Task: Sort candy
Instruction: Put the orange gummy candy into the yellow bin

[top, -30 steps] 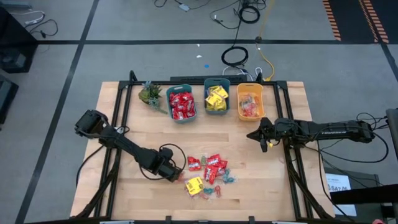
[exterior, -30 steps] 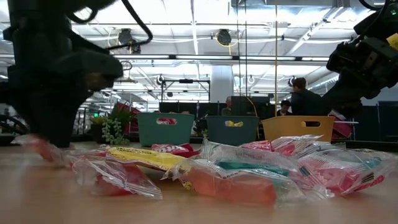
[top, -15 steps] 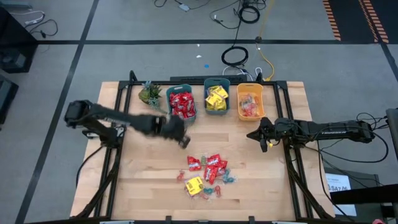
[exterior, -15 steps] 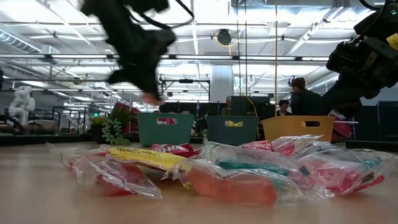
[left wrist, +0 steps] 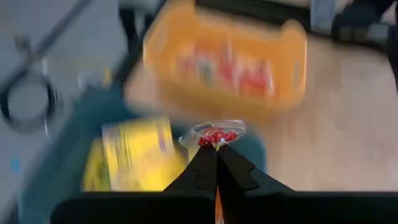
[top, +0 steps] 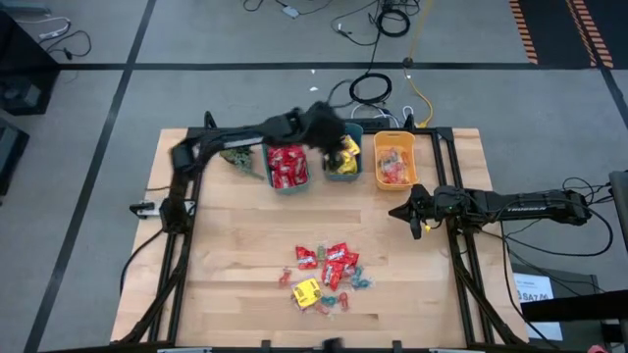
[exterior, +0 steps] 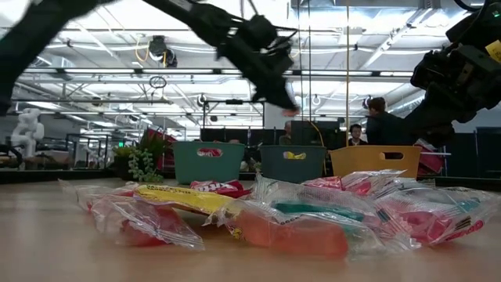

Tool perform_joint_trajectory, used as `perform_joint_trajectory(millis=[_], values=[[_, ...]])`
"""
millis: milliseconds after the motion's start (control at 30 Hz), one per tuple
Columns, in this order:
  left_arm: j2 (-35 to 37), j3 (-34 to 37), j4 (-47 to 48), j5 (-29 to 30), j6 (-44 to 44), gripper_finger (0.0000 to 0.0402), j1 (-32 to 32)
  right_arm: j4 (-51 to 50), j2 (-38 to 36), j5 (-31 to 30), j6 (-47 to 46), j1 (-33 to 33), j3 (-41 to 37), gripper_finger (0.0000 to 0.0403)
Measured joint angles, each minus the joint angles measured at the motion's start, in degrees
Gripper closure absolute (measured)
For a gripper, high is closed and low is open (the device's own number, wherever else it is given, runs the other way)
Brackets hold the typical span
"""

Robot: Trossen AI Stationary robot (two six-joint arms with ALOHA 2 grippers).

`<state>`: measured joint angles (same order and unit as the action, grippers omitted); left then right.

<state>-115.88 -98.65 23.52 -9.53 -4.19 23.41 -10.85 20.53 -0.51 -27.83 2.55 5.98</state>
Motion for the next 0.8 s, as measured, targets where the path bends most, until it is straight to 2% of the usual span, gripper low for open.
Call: perform_joint_trajectory(millis=[200, 333, 533, 667, 800], values=[[-15.3, -25.0, -0.7, -1.2, -5.8, 0.04, 0.1, 0.1, 0.0, 0.0, 0.0, 0.0, 0.0, 0.0401], [-22.9, -35.5, -2.6, -1.2, -5.9, 0.0395, -0.7, 0.4, 0.0, -1.8, -0.5, 0.0, 0.0, 0.0401], [-28.0, -35.7, -13.0, -5.7, -5.2, 0.0391, -1.4, 0.4, 0.0, -4.1, -1.9, 0.0, 0.0, 0.0401], [-30.2, -35.7, -16.7, -6.1, -5.8, 0.0389, -2.7, 0.4, 0.0, -4.1, -1.9, 0.0, 0.0, 0.0401], [-31.9, -35.7, -19.9, -6.3, -5.7, 0.0364, -4.1, 0.5, 0.0, -4.2, -1.9, 0.0, 0.0, 0.0401]])
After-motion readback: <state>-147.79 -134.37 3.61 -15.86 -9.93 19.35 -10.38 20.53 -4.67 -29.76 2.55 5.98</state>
